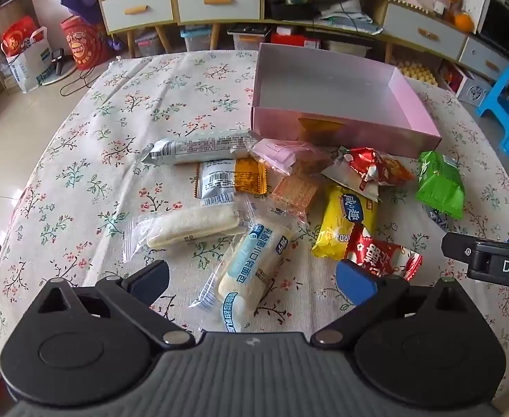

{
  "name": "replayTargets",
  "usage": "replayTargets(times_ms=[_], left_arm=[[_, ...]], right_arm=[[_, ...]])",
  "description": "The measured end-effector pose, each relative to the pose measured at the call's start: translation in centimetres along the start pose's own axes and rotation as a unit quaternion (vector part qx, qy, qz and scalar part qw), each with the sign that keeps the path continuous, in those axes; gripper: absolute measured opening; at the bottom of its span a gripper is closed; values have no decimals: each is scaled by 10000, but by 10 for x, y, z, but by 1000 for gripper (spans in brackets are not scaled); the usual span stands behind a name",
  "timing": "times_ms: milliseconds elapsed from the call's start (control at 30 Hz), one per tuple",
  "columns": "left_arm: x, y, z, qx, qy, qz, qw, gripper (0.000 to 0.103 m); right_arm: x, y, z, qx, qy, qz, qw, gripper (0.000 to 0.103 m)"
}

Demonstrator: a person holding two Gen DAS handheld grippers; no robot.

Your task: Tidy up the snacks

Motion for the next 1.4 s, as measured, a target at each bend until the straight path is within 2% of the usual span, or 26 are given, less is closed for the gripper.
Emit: replayTargets(times_ms=[33, 167, 200, 700, 1400], left_arm=[[0, -2, 0, -71, 19, -60, 10000, 103], [5, -4, -8, -51, 24, -55, 10000, 103], [7, -1, -9, -18, 20, -55, 10000, 103], [1, -7, -5, 46, 174, -50, 9998, 103], [0, -12, 0, 77, 136, -95, 9998, 103]], right_arm=[[0, 2, 1, 100, -66, 95, 9999, 103], [2, 6, -1, 79, -56, 45, 9999, 103], [3, -4, -1, 67, -16, 22, 10000, 103], [7, -11, -6, 36, 119, -122, 9998, 103], [6, -12, -6, 85, 88, -126, 9998, 103]])
Point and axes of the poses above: each gripper's, at about its wrist camera, not at the fingertips, and z roughly the way its jaws point, y to its right, x to its top, the point moved 1 cm from there along z, roughly the way its jaws point, and after that the axes turned 3 degrees about -y, right-handed, at the moved point
